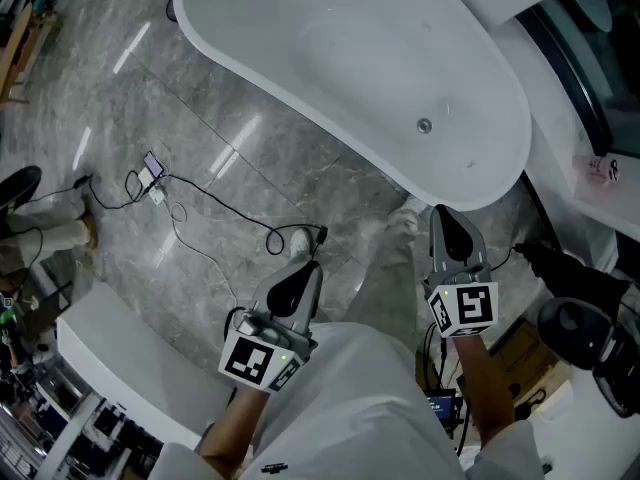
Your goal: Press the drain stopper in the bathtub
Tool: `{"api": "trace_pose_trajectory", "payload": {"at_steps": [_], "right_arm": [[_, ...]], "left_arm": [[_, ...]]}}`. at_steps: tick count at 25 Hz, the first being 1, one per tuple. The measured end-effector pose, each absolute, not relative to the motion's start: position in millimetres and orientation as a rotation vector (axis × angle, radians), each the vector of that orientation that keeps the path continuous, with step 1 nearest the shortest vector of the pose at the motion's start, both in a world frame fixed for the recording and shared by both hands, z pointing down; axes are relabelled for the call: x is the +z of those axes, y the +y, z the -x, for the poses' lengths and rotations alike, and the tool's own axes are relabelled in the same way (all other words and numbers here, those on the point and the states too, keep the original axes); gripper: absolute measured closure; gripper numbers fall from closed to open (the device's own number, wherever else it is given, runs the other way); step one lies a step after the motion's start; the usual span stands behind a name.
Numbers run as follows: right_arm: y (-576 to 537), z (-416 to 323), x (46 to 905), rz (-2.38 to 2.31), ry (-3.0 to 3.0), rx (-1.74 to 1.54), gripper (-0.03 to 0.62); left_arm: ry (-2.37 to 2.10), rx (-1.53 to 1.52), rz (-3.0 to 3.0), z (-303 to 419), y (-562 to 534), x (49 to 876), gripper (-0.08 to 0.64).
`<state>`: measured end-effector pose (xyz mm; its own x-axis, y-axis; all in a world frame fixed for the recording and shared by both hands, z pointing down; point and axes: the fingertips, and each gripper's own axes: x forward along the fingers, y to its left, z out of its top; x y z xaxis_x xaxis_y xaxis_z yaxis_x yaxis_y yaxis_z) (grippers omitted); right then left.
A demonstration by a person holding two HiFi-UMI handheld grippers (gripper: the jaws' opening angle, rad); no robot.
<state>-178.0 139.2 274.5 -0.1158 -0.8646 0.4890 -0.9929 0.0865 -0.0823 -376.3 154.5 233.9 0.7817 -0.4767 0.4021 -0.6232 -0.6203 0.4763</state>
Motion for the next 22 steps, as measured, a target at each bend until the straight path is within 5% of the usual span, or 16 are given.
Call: {"api": "trace_pose_trajectory", "payload": {"at_steps": [8, 22], "right_arm": [[293.1, 283.4, 98.4, -2.256, -1.985, 0.57, 0.592], [511.8, 269.5, 84.0, -2.633, -1.881, 0.52, 0.591]], "left_arm": [[-0.503, 0.351, -2.579, 364.6, 240.0, 121.2, 0.555], [-0.249, 0.447, -2.745, 325.0, 446.3, 101.0, 0.555]]}}
